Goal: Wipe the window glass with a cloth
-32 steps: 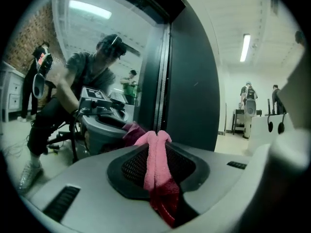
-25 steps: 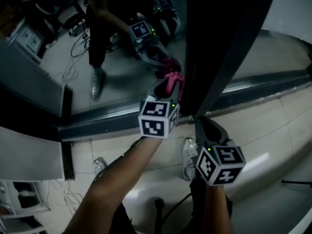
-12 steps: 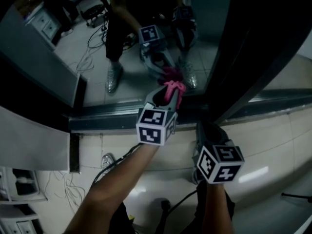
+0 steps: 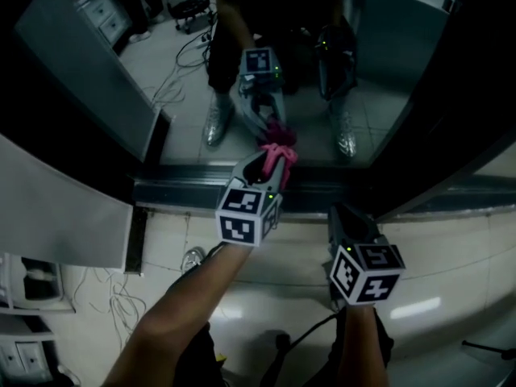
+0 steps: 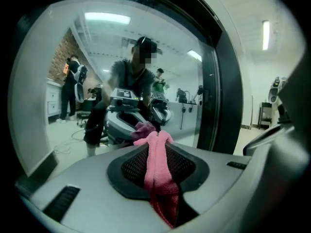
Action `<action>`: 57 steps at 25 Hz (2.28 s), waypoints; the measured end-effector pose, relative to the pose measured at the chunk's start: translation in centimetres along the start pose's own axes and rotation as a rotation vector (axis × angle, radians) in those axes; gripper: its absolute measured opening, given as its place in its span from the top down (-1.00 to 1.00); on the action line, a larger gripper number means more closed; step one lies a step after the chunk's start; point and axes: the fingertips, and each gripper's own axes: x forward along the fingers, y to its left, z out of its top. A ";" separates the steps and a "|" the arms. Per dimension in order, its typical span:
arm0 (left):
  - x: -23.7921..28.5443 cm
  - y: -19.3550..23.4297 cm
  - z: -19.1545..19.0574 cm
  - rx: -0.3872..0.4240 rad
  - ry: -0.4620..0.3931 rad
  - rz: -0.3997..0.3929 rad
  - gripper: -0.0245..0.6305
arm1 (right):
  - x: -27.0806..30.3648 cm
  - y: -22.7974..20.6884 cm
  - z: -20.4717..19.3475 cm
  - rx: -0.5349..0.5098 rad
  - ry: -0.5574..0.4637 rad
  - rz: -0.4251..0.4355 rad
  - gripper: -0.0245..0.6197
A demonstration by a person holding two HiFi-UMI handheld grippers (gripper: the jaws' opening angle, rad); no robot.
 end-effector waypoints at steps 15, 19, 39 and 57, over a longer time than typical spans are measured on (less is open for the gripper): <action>-5.9 13.1 -1.5 -0.014 0.016 0.169 0.64 | 5.8 7.8 -0.6 -0.030 0.035 0.114 0.87; -8.1 16.9 -2.0 -0.025 0.017 0.211 0.64 | 7.3 10.3 -1.2 -0.041 0.052 0.130 0.87; -14.9 29.8 -4.1 -0.063 0.033 0.353 0.64 | 14.0 18.7 -2.0 -0.129 0.116 0.239 0.87; -21.5 41.5 -7.2 -0.163 0.065 0.555 0.64 | 16.1 26.8 -4.8 -0.190 0.179 0.342 0.87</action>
